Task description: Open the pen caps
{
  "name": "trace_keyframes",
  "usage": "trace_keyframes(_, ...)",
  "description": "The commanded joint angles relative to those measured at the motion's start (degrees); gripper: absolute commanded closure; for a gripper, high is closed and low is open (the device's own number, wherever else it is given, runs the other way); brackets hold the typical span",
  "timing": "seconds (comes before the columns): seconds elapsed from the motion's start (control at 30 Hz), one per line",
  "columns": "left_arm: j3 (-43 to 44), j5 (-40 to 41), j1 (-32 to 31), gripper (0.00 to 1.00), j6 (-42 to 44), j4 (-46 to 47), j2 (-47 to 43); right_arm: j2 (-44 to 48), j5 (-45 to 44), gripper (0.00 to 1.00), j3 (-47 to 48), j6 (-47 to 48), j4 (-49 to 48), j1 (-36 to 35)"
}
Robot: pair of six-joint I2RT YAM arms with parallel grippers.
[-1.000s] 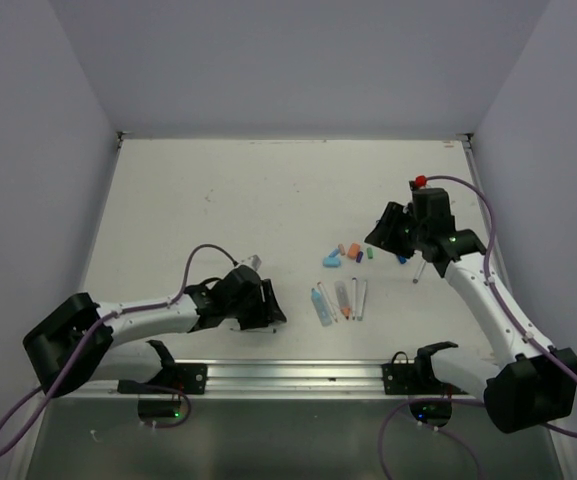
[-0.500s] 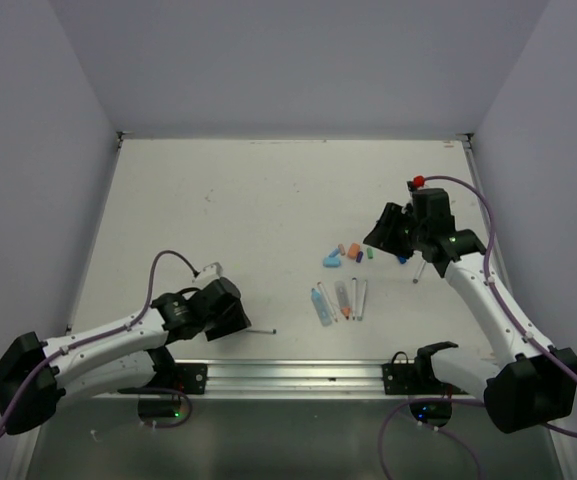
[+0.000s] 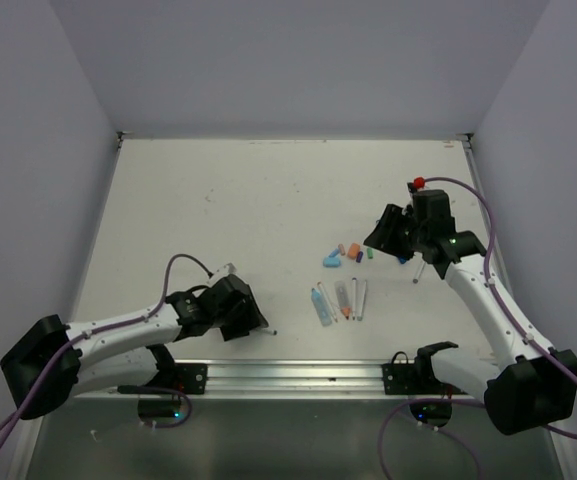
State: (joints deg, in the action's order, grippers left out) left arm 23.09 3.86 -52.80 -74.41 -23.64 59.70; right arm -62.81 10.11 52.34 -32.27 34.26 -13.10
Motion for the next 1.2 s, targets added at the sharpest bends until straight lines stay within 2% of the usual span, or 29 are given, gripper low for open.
trace_keyframes(0.0, -2.00, -0.87, -0.20, 0.38, 0.58, 2.71, 6.12, 1.20, 0.26, 0.50, -0.31, 0.37, 0.28, 0.18)
trace_keyframes(0.17, -1.21, -2.45, -0.20, 0.38, 1.81, 8.25, 10.87, -1.79, 0.26, 0.50, -0.39, -1.65, 0.63, 0.18)
trace_keyframes(0.47, 1.08, -3.24, -0.12, 0.39, 5.77, 11.77, 18.08, -4.00, -2.90, 0.50, -0.30, -3.67, 0.90, 0.18)
trace_keyframes(0.6, -0.24, -5.00, -0.20, 0.41, 6.38, 15.81, 19.57, -3.28, -9.03, 0.50, -2.24, -5.43, 0.98, 0.18)
trace_keyframes(0.8, 2.83, -6.49, -0.11, 0.43, 10.51, 19.68, 26.95, -7.67, -11.69, 0.50, -0.75, -5.70, 1.60, 0.80)
trace_keyframes(1.0, 4.59, -8.51, -0.11, 0.44, 13.68, 22.67, 31.88, -11.46, -15.29, 0.50, 0.84, -4.64, 3.44, 6.06)
trace_keyframes(1.17, 4.68, -8.87, -0.20, 0.43, 18.24, 25.83, 28.37, -12.69, -17.39, 0.50, 1.10, -3.32, 4.23, 12.30)
